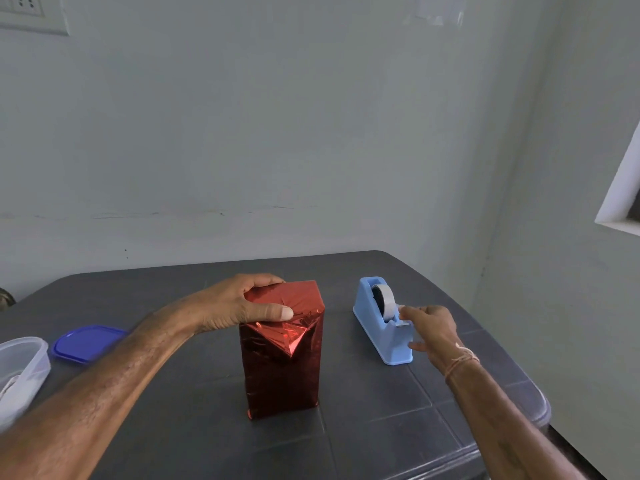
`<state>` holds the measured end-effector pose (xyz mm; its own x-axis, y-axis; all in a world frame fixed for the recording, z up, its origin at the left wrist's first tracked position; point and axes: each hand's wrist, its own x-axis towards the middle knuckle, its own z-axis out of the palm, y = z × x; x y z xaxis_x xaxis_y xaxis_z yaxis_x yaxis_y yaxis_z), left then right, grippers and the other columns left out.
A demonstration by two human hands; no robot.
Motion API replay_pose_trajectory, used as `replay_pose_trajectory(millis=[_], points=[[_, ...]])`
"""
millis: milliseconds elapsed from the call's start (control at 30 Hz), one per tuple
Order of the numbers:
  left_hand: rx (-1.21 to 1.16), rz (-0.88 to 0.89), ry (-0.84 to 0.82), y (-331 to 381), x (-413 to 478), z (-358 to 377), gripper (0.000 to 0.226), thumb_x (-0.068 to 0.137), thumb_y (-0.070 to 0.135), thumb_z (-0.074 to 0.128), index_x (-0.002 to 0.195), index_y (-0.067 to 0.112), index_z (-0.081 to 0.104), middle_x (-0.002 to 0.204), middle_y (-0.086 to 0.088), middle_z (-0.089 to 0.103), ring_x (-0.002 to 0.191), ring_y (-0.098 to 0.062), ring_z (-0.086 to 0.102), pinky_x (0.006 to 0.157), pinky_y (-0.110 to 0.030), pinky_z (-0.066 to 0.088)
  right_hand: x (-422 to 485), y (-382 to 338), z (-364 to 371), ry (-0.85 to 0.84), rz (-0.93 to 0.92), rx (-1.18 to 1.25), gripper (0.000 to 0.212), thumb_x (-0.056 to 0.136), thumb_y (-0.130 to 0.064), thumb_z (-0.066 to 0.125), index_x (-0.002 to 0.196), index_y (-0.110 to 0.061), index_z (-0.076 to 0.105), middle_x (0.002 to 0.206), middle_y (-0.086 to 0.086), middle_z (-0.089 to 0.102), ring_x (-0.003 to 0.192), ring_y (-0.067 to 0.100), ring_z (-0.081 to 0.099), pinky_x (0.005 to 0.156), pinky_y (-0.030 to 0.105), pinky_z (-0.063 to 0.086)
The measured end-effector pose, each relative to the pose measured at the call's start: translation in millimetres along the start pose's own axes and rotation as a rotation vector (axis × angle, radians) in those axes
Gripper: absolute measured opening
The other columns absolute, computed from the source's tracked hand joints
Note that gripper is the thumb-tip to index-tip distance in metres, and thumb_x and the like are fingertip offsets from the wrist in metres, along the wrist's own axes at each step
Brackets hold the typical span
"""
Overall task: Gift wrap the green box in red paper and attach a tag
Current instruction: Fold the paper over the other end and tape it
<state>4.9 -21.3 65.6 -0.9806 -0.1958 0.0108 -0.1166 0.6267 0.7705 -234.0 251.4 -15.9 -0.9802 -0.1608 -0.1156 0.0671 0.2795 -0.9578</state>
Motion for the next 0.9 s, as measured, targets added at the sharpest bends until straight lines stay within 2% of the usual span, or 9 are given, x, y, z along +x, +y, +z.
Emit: replay_pose_trajectory(millis=[167,267,367,500,700,800,900], points=[[0.003,-0.003,-0.001,-1.7,0.3,-0.2,0.087,0.057,0.077,0.08,0.133,0.04,0.06,0.121,0.013,0.07,0.111,-0.008,0.068,0.105,-0.041,0.052,3.6,-7.1,-9.0,-0.057,0.006,-0.091,0.017,0.089,-0.021,0.075,0.084,-0.005,0.073,0.09,0.015,0.069,0.079,0.023,0.06,0.062,0.032,0.049],[0.007,-0.006,0.002,-1.4,0.5,-0.4,0.087,0.056,0.079,0.079,0.132,0.041,0.06,0.121,0.013,0.07,0.11,-0.007,0.068,0.105,-0.039,0.052,3.0,-12.1,-16.4,-0.126,0.041,-0.07,0.017,0.093,-0.016,0.074,0.09,0.0,0.073,0.079,0.014,0.067,0.067,0.018,0.058,0.058,0.029,0.049],[0.002,0.004,-0.006,-0.5,0.9,-0.3,0.084,0.057,0.077,0.079,0.131,0.041,0.061,0.118,0.014,0.071,0.108,-0.006,0.069,0.103,-0.038,0.053,-1.2,-15.6,-19.4,-0.165,0.083,-0.055,0.02,0.094,-0.017,0.074,0.086,0.001,0.071,0.069,0.011,0.063,0.06,0.016,0.054,0.054,0.026,0.046],[0.004,0.003,-0.003,-0.4,1.2,-0.2,0.087,0.057,0.077,0.079,0.133,0.039,0.061,0.12,0.013,0.071,0.109,-0.007,0.068,0.103,-0.037,0.053,-5.7,-20.4,-17.9,-0.175,0.141,-0.06,0.018,0.094,-0.019,0.074,0.09,-0.003,0.069,0.077,0.01,0.055,0.064,0.016,0.042,0.056,0.028,0.037],[-0.006,-0.001,-0.005,-0.8,1.4,-0.7,0.086,0.058,0.076,0.08,0.133,0.039,0.06,0.12,0.013,0.071,0.109,-0.007,0.069,0.104,-0.038,0.053,-8.6,-20.5,-18.3,-0.168,0.146,-0.045,0.011,0.095,-0.012,0.071,0.096,-0.001,0.071,0.082,0.012,0.06,0.066,0.017,0.048,0.052,0.025,0.036],[-0.007,0.002,-0.007,1.0,0.8,-0.3,0.084,0.058,0.074,0.08,0.132,0.039,0.061,0.119,0.012,0.071,0.108,-0.007,0.069,0.104,-0.038,0.053,-8.8,-19.2,-19.7,-0.186,0.142,-0.074,0.01,0.095,-0.011,0.07,0.093,-0.002,0.071,0.085,0.012,0.063,0.07,0.019,0.051,0.054,0.024,0.035],[-0.002,-0.001,-0.006,1.7,0.4,-0.6,0.085,0.059,0.075,0.079,0.133,0.039,0.061,0.12,0.012,0.071,0.109,-0.007,0.069,0.104,-0.038,0.053,-10.4,-19.4,-19.4,-0.198,0.145,-0.048,0.01,0.095,-0.012,0.072,0.091,-0.003,0.072,0.079,0.011,0.063,0.065,0.016,0.051,0.054,0.024,0.037]])
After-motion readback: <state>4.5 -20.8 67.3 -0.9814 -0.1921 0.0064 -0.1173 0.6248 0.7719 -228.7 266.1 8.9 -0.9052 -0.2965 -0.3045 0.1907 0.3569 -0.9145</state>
